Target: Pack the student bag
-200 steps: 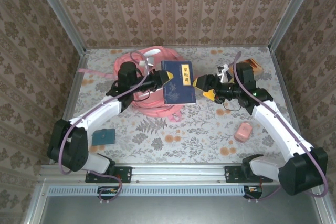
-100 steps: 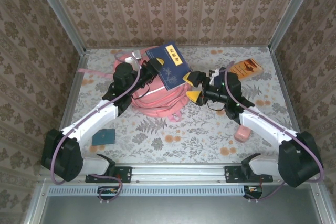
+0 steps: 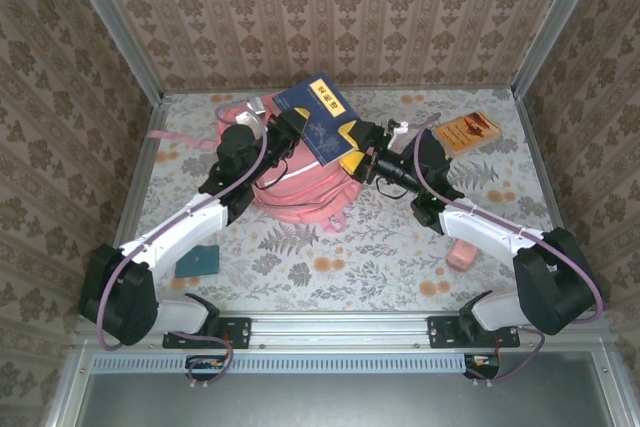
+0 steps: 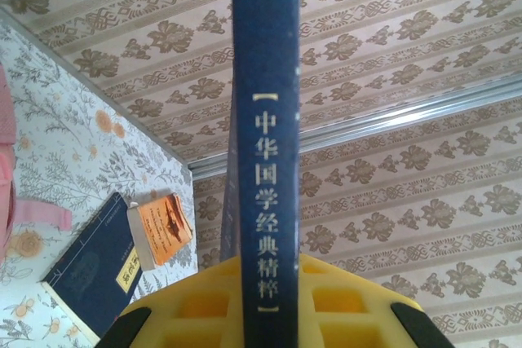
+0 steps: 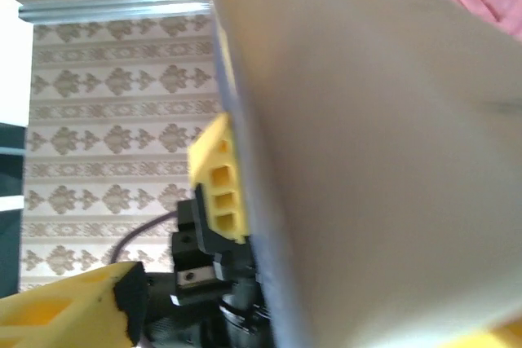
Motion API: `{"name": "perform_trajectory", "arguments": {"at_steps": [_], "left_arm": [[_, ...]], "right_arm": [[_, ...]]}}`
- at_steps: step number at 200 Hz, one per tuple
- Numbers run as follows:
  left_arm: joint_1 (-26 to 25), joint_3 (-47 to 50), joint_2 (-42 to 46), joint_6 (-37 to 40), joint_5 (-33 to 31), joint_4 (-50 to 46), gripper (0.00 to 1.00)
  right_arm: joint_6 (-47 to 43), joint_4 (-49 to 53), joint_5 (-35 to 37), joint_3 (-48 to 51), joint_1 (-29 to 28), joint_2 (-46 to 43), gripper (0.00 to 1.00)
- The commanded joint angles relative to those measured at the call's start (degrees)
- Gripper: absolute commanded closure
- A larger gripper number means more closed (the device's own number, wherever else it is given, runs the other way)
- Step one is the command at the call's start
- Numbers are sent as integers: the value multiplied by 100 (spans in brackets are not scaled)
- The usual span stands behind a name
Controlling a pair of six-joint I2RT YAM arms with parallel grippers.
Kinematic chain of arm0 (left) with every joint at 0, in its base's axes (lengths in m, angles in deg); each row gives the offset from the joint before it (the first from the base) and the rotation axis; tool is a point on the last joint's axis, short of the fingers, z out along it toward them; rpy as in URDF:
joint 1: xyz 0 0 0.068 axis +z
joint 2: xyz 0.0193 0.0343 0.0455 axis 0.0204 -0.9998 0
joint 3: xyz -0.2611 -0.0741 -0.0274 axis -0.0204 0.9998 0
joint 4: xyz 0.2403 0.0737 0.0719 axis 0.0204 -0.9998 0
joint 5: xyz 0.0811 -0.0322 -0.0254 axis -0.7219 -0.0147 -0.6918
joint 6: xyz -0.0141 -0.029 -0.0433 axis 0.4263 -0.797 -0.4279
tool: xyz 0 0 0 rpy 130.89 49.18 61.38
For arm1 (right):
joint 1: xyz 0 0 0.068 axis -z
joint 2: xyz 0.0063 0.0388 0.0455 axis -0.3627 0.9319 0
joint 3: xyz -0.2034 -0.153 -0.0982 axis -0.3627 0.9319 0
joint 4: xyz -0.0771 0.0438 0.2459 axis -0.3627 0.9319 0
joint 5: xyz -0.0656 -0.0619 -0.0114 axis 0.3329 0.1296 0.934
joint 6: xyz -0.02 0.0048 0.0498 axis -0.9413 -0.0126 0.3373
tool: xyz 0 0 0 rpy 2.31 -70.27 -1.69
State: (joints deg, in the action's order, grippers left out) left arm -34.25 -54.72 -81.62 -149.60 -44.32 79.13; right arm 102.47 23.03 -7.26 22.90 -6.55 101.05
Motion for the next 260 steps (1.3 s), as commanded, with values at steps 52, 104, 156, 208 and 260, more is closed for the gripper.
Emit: {"name": "perform_trajectory", "arguments": {"at_steps": [52,104,156,208,260], "left_arm": [[-102,131,73,-296,-231,366,100],[-93,273,127,-247,-185,128,88],[94,518,641,256,-181,-1299,16],[235,-350,827,2874,-574,-4867,2],[120,-1540,-274,5296,-275,-6138,3]], "right_arm": [[-177,-507,765,149,-86,-232,48],[-1306,915,1052,-6,-147,-858,77],[-2459,2756,1208,-292,-107,-1250,93],[-3861,4957,1519,-381,335,-1880,94],[-4448,6268,1571,-321,921,-2354,94]]}}
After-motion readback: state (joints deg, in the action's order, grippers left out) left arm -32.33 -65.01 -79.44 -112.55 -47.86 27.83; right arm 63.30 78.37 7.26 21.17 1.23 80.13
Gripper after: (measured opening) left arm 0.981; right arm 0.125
